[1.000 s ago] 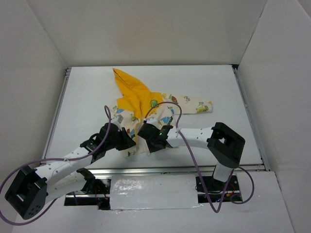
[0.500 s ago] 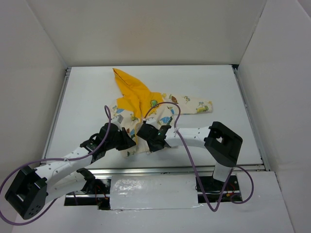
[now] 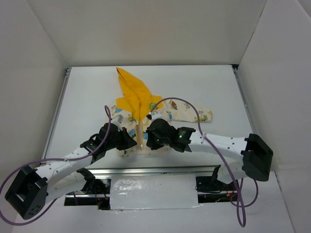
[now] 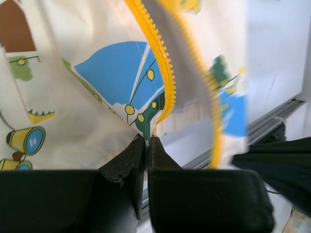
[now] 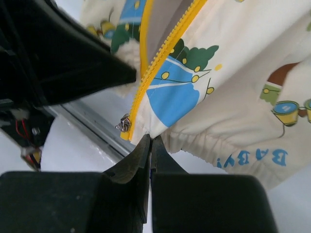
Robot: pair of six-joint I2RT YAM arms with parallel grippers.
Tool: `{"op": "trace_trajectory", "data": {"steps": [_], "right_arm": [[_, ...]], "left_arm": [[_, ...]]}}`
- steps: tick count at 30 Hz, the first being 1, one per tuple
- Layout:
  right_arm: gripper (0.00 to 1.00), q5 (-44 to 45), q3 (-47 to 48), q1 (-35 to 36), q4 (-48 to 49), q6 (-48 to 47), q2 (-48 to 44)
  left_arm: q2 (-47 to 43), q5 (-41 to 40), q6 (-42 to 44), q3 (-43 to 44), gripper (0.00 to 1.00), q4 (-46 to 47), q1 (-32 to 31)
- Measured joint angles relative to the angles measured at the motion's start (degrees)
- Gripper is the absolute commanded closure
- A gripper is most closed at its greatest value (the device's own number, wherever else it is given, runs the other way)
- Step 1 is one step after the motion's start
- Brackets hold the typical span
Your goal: Zip up the jacket
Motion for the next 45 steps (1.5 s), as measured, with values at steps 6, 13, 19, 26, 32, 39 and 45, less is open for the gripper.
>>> {"op": "trace_trajectory", "data": {"steps": [6,13,19,26,32,39,45], "right_arm": [[1.00,-5.4,-5.6,0.0,4.1,-3.5,1.3],[1.00,12.4,4.7,0.4,-2.4,-2.3,13.6],[1.00,16.6,-25.0,0.6,30.5,-3.4,-11.3],[1.00,9.7,-31.1,0.9,49.7,-13.8,-16.2],[1.00,10.5,-29.8,1.0,50.0,-17.4,-15.6],[1.00,11.6,-25.7,1.0,45.7,-11.6,-12.5],[1.00,11.3,-25.6,1.0,41.6,-3.8,-10.7]], "left_arm": [[-1.6,1.6,-1.0,-1.3,1.00,3.6,0.0],[-2.2,0.0,-1.4,-0.8,1.00,2.7,0.1],[-2.1,-1.2,-1.5,-0.7,1.00,2.4,0.1],[-2.9,-1.7,0.3,2.1,1.00,0.0,0.4],[-3.8,-0.3,1.9,3.1,1.00,1.9,0.5],[-7.3,2.3,3.3,3.1,1.00,6.1,0.5],[-10.5,2.9,3.5,2.2,1.00,8.3,0.5]]}}
